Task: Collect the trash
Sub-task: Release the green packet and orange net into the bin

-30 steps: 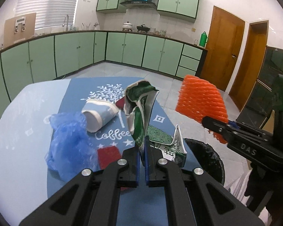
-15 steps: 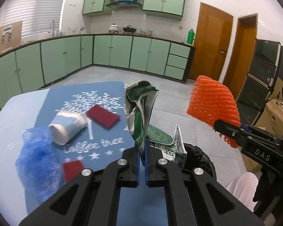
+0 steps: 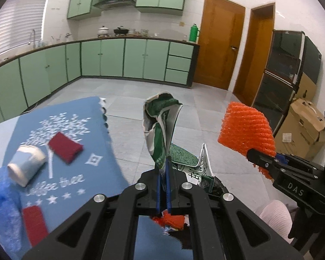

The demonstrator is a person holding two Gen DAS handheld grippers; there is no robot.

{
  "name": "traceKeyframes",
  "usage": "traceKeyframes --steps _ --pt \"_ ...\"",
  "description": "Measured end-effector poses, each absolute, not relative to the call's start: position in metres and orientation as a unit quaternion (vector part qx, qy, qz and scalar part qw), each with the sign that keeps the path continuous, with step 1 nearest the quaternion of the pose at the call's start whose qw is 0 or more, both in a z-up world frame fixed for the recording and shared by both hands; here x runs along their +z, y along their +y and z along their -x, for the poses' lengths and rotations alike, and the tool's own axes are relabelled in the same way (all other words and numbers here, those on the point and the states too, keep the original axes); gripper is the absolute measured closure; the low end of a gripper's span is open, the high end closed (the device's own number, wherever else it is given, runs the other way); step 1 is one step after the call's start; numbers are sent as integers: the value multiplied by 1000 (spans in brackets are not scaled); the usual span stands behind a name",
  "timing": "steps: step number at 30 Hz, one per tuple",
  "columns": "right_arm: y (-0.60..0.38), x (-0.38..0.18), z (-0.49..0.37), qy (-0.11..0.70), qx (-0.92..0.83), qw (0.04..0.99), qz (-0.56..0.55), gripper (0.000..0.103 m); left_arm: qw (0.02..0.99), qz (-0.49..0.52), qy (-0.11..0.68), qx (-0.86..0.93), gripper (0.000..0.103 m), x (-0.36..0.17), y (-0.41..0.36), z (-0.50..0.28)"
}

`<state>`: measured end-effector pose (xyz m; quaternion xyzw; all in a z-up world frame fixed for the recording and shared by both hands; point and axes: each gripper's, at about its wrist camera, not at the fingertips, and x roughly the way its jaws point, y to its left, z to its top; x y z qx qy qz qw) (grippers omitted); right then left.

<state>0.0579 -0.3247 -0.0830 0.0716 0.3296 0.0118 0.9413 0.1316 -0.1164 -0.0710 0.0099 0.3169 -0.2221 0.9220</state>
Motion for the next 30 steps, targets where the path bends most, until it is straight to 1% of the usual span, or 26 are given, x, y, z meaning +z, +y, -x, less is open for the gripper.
traceKeyframes --steps 11,14,16,19,21,22,23,25,26,28,30 --pt "-344 -116 -66 356 -29 930 -89 79 904 -24 355 -238 99 -99 -149 -150" --pt "-347 -121 -72 361 -36 927 -92 74 899 -25 364 -241 99 -104 -157 -154" --pt "-350 -126 -75 367 -40 925 -92 73 894 -23 373 -245 98 -106 -158 -157" --pt "-353 -130 -80 372 -45 922 -94 61 890 -19 383 -246 91 -110 -159 -160" --pt "-356 -133 -81 373 -51 921 -96 56 889 -20 387 -246 85 -111 -158 -161" --pt "-358 -133 -80 373 -54 921 -98 45 888 -19 387 -246 82 -111 -157 -161" --pt "-359 -134 -80 372 -59 921 -99 38 888 -18 388 -248 79 -111 -156 -161" --pt "-360 -134 -79 369 -61 922 -99 37 889 -18 386 -245 77 -110 -154 -160" --pt "-360 -134 -78 368 -61 922 -99 31 890 -17 385 -245 74 -109 -153 -160" --pt "-360 -132 -78 366 -67 923 -98 24 892 -15 381 -243 71 -106 -150 -159" --pt "-360 -130 -78 364 -68 924 -98 22 896 -14 374 -238 66 -101 -145 -157"
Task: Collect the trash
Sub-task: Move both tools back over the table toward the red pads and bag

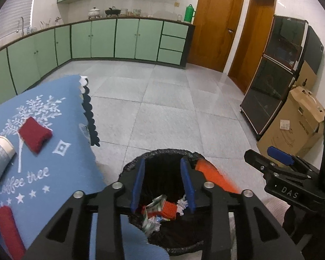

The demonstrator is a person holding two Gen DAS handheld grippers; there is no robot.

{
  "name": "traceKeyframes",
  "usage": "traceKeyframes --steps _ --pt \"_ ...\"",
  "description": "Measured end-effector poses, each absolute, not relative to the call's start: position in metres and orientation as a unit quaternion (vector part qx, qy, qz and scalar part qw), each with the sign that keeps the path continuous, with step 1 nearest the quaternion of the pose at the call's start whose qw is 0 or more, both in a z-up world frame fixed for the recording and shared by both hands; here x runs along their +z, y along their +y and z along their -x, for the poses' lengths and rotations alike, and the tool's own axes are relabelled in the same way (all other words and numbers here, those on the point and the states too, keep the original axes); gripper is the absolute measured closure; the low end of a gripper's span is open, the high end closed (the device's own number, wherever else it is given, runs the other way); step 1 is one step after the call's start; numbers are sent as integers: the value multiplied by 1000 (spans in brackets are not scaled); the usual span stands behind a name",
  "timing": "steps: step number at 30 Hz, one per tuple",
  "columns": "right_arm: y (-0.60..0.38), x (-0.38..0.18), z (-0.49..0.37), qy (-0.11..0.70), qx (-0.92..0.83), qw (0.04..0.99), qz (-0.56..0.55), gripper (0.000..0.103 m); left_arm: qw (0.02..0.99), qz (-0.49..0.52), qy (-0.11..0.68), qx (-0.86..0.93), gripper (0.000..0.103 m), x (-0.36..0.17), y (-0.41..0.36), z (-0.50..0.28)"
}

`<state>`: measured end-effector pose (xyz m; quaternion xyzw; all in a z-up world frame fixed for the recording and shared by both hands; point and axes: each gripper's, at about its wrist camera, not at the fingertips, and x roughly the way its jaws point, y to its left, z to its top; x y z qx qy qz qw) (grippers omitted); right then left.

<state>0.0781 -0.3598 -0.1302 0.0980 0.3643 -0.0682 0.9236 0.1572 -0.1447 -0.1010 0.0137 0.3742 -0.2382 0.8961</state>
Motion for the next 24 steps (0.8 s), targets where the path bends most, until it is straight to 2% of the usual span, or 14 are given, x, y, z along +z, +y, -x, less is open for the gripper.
traceKeyframes --steps 4,9,11,24 --pt "-356 -122 -77 359 -64 926 -101 13 905 -14 360 -227 56 -91 -132 -154" --pt "-342 -103 -77 347 -47 931 -101 12 918 -9 339 -206 38 -73 -106 -149" --pt "-333 -98 -76 342 -38 934 -100 11 924 -8 329 -195 35 -66 -92 -144" --pt "-233 -72 -79 316 68 943 -73 10 951 0 300 -78 33 -50 13 -108"
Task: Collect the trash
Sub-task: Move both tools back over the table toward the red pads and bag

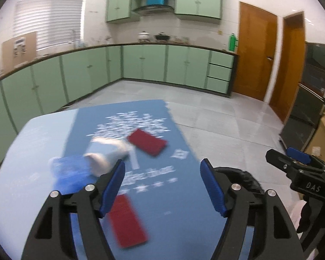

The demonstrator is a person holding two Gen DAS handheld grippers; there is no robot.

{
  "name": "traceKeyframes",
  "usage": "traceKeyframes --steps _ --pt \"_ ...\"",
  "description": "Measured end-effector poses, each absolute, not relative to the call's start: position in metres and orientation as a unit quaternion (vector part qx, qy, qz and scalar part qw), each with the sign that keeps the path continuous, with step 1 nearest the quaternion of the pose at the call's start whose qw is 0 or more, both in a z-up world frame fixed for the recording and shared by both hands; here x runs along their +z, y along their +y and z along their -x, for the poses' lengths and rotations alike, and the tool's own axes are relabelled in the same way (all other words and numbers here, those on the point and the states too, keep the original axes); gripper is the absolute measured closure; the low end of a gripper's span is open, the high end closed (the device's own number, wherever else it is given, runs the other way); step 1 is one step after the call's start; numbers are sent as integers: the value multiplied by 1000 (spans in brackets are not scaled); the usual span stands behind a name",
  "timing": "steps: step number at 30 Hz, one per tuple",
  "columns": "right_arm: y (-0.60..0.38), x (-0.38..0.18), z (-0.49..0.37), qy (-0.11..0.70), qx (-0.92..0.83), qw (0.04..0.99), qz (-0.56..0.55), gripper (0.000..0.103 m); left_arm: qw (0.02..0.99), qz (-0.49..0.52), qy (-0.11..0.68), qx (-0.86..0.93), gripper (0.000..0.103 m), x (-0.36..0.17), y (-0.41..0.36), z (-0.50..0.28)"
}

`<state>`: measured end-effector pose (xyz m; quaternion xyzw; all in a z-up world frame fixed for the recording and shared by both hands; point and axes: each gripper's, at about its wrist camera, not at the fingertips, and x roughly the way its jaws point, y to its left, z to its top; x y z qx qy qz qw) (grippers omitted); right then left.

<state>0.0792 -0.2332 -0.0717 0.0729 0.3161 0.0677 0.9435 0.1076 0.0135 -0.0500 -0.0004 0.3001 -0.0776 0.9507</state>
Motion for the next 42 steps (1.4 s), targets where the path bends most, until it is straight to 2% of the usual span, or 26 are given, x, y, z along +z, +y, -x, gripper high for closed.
traceKeyframes --steps 6,14,17,20,42 --pt "-176 -73 -79 300 115 946 -47 10 956 5 294 -8 33 -56 71 -85" --pt "-108 -92 -80 321 169 932 -17 10 950 19 306 51 33 -75 128 -61" --pt "-88 -103 -79 331 182 926 -13 12 949 15 310 61 33 -82 138 -55" --pt "-71 -112 -75 336 188 923 -3 20 947 16 314 69 33 -88 149 -51" --pt "-25 -131 -64 380 212 900 41 31 941 48 325 80 33 -99 173 -49"
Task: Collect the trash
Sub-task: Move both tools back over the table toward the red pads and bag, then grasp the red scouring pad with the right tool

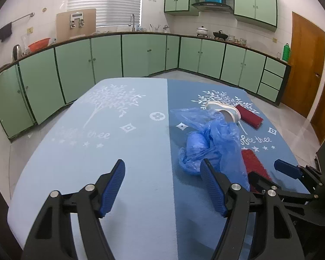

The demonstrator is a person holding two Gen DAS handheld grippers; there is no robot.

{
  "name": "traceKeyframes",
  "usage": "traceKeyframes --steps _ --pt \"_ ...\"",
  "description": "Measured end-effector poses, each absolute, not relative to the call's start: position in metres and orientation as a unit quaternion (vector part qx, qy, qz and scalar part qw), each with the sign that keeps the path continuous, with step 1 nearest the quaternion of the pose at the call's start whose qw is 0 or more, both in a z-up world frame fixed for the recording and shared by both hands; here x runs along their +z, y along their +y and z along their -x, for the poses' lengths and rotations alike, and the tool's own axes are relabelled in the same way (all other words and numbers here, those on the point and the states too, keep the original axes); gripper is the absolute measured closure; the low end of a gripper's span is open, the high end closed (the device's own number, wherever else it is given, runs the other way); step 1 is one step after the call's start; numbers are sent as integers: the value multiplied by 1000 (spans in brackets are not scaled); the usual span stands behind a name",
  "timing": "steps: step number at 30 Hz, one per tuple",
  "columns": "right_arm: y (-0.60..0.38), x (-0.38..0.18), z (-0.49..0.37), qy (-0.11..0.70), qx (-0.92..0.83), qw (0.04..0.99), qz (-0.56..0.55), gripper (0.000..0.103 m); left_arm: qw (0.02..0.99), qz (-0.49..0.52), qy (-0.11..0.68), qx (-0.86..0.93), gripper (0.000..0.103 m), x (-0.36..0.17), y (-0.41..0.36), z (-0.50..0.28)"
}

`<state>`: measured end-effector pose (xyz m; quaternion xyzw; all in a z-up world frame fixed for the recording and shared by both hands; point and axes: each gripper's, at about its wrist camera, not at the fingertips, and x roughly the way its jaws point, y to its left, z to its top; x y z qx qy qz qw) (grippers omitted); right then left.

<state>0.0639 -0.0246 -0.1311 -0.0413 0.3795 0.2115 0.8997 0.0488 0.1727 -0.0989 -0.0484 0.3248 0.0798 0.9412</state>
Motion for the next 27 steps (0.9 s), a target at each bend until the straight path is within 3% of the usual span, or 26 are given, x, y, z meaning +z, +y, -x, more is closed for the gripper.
traceKeyframes --steps 7,27 --pt "-23 -137 -67 399 236 885 40 61 941 44 326 76 33 -99 170 -49" --pt "-87 -107 -85 364 177 914 9 62 948 47 314 19 31 -77 126 -71"
